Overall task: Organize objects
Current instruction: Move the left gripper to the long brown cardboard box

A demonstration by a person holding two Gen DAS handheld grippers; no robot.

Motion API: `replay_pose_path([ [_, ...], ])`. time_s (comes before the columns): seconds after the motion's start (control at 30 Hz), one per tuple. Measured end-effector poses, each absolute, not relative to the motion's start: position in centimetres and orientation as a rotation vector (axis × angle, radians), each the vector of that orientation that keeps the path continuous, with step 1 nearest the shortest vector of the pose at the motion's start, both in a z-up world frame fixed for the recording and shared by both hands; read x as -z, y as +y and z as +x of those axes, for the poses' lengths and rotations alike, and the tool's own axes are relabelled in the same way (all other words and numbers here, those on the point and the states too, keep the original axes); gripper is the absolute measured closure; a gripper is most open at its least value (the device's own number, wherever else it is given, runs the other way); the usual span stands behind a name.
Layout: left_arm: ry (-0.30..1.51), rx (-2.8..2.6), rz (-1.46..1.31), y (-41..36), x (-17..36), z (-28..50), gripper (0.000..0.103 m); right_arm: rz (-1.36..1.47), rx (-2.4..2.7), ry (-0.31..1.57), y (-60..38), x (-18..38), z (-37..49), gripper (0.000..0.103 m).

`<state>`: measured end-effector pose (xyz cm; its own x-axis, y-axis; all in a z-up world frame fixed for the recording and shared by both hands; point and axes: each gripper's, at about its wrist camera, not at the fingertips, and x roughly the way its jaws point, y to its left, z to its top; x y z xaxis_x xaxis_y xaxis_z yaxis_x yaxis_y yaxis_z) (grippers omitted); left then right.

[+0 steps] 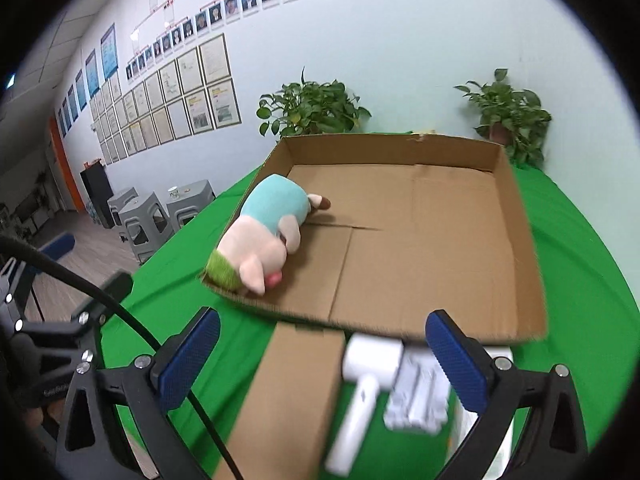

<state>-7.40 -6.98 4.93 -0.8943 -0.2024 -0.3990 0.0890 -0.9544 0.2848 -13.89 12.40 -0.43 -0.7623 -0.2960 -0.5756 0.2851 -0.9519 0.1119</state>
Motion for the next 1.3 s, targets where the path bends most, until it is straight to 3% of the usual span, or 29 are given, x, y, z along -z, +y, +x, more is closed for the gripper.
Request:
replay_pose_path([
  [0.23, -0.334, 2.958, 0.604, -4.4, -5.2, -1.9, 0.0, 0.886, 2.69, 0.069, 12.5, 1.9, -10.3, 0.001],
  [0.53, -0.087, 2.946, 0.845, -7.8, -2.9, 0.8, 0.0, 0.929, 2.713, 0.025, 12.2, 4.6, -8.0, 0.001],
  [1.3, 0.16, 3.058, 1.278, -9.5, 4.3, -4.6, 0.0, 0.979, 2.678, -0.033, 12.3, 8.6, -7.8, 0.001],
])
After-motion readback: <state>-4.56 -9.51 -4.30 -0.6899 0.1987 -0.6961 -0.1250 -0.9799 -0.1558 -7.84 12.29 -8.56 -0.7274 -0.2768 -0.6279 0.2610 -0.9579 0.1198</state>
